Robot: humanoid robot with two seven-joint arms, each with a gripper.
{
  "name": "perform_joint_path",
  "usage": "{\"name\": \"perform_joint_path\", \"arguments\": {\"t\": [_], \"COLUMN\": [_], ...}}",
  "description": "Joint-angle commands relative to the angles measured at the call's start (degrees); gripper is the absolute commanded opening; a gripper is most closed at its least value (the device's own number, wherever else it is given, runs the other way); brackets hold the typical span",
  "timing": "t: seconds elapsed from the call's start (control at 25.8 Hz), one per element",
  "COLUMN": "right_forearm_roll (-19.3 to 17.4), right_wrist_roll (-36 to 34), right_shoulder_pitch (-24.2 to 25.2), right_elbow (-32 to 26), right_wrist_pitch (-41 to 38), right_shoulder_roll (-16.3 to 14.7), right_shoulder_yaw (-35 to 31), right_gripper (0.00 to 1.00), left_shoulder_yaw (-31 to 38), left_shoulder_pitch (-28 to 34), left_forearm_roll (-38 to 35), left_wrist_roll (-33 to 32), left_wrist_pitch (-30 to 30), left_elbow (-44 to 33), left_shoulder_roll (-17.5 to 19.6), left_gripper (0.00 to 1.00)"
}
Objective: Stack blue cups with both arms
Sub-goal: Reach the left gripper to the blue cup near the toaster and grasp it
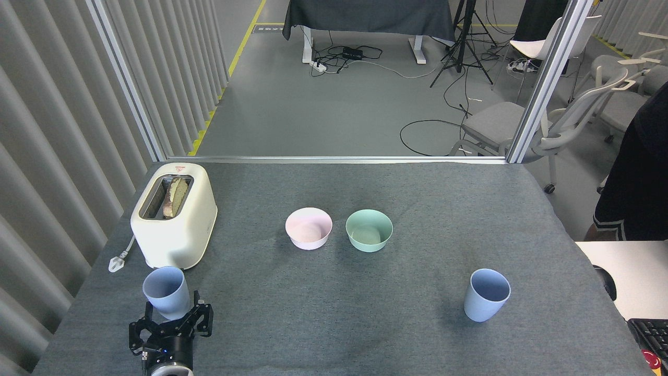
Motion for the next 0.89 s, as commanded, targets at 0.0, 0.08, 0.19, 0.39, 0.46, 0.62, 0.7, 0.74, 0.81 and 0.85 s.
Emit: {"name": "perform_joint_path", "arguments": {"t": [0.0, 0.08, 0.19, 0.39, 0.46, 0.62, 0.7, 0.74, 0.81, 0.85], "right_forearm_roll": [0.0, 0.0, 0.0, 0.0, 0.0, 0.1, 0.1, 0.1, 0.1, 0.1], "right_wrist_roll": [-0.2, -0.2, -0.2, -0.2, -0.2, -0.2, -0.2, -0.2, -0.2, -0.2], "right_shoulder_pitch": [0.0, 0.0, 0.0, 0.0, 0.0, 0.0, 0.0, 0.0, 0.0, 0.0], "right_elbow": [0.0, 0.0, 0.0, 0.1, 0.1, 0.1, 0.1, 0.0, 0.1, 0.0], "right_wrist_pitch": [0.0, 0.0, 0.0, 0.0, 0.0, 0.1, 0.1, 0.1, 0.2, 0.3], "right_shoulder_roll": [0.0, 0.0, 0.0, 0.0, 0.0, 0.0, 0.0, 0.0, 0.0, 0.0], "right_shoulder_yaw": [0.0, 0.0, 0.1, 0.1, 0.4, 1.1, 1.1, 1.1, 1.1, 1.1], "right_gripper": [1.0, 1.0, 1.0, 1.0, 1.0, 1.0, 1.0, 1.0, 1.0, 1.0], "left_shoulder_yaw": [0.1, 0.1, 0.1, 0.1, 0.1, 0.1, 0.0, -0.2, -0.5, -0.5], "left_shoulder_pitch": [-1.9, -2.9, -4.2, -5.3, -5.3, -5.1, -4.7, -4.4, -3.1, -1.6], "left_forearm_roll": [0.1, 0.2, 1.8, 4.3, 4.4, 4.5, 4.4, 4.4, 4.3, 4.2], "left_wrist_roll": [0.0, 0.0, 0.0, 0.1, 0.1, 0.1, 0.1, 0.3, 0.3, 0.3], "left_wrist_pitch": [0.0, 0.0, 0.0, -0.1, -0.2, -1.0, -1.4, -2.3, -4.4, -5.4], "left_elbow": [2.5, 3.8, 5.8, 7.4, 7.3, 6.7, 5.5, 4.0, 0.2, -1.5], "left_shoulder_roll": [0.3, 0.6, 1.1, 2.3, 2.5, 2.4, 2.4, 2.3, 2.3, 2.3], "left_gripper": [1.0, 1.0, 1.0, 1.0, 1.0, 0.93, 0.82, 0.74, 0.56, 0.53]}}
